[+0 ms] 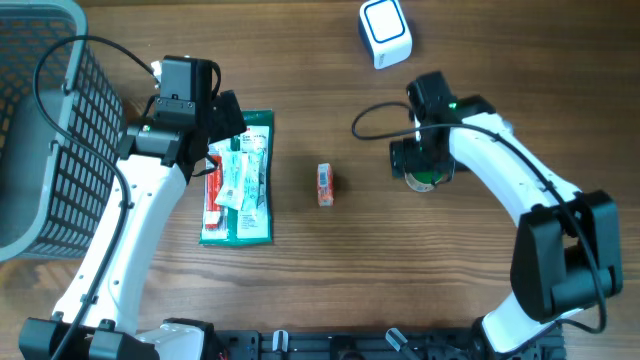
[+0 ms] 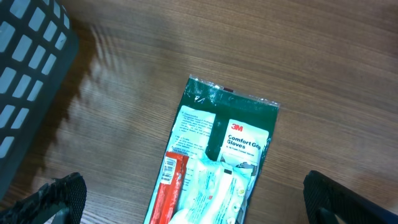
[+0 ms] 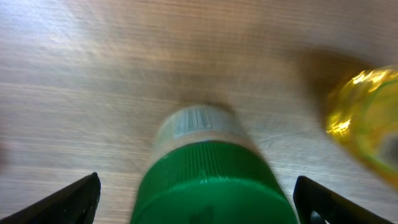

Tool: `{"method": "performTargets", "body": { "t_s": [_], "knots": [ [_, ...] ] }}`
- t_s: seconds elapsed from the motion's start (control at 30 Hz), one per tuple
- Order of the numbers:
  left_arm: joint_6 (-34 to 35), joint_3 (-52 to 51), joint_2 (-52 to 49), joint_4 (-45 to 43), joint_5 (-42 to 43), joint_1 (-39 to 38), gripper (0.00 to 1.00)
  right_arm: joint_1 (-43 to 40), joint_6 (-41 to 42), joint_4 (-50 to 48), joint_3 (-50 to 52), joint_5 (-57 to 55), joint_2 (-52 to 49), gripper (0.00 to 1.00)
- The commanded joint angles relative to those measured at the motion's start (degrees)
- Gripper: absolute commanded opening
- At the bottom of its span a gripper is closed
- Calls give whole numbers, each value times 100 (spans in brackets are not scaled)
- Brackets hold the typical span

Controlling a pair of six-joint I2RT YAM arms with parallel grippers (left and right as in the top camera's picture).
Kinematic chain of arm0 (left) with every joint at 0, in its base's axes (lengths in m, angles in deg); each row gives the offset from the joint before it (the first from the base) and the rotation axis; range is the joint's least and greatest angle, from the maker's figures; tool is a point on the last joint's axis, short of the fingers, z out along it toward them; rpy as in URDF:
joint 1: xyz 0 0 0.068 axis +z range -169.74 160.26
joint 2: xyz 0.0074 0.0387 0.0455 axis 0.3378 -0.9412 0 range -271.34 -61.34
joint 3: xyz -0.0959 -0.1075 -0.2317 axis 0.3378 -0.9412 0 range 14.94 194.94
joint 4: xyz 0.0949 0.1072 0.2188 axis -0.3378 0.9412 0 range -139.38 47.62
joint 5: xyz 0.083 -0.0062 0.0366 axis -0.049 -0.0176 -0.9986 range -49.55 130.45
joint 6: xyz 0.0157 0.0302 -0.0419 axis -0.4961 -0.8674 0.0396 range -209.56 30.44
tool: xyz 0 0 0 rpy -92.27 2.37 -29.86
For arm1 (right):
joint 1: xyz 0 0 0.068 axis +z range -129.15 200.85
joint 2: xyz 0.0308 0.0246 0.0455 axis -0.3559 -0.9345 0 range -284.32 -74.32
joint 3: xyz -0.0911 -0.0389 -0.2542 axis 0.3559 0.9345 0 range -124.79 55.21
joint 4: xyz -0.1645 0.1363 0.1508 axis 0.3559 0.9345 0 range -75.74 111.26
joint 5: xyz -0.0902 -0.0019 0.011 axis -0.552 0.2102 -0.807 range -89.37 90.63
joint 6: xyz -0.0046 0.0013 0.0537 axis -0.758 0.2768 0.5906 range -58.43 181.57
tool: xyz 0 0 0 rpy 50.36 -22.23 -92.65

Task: Scan the item barcode
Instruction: 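Lower the jar onto the table left of the oil bottle and release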

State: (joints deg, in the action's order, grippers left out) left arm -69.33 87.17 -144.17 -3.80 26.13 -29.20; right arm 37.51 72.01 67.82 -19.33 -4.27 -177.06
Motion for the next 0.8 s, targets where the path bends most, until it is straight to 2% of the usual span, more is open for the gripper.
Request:
{"method": "performTargets", "body": {
  "t_s": [0.0, 0.03, 0.07, 0.1, 0.13, 0.17, 0.2, 0.27, 0.37, 0.57, 0.77],
  "knots": [
    [-9, 20, -4, -9, -52, 26, 100, -2, -144, 52, -831, 278, 422, 100],
    [-9, 20, -4, -9, -55, 24, 100, -2, -140, 33, -863, 776, 439, 99],
    [-9, 22, -4, -9, -52, 24, 100, -2, -122, 31, -848, 1252, 417, 91],
    [-9, 20, -4, -9, -55, 24, 100, 0, -92, 28, -807, 1635, 372, 58],
    [-9, 20, -4, -9, -55, 26, 100, 4, 267, 2, -680, 1751, 321, 36],
    [-9, 20, -4, -9, -55, 24, 100, 7, 476, -44, -520, 1744, 284, 21],
    [-9, 20, -4, -9, -55, 24, 100, 15, 476, -205, -297, 1746, 232, 16],
    [-9, 20, -4, -9, -52, 24, 100, 42, 557, -529, 92, 1749, 149, 12],
    [-9, 20, -4, -9, -52, 24, 100, 162, 664, -857, 483, 1572, 81, 12],
    [-9, 20, -4, -9, -52, 24, 100, 192, 780, -157, 492, -146, 81, 14],
    [-9, 20, -4, -9, -52, 24, 100, 190, 791, 87, 492, -713, 81, 15]
  ]
}}
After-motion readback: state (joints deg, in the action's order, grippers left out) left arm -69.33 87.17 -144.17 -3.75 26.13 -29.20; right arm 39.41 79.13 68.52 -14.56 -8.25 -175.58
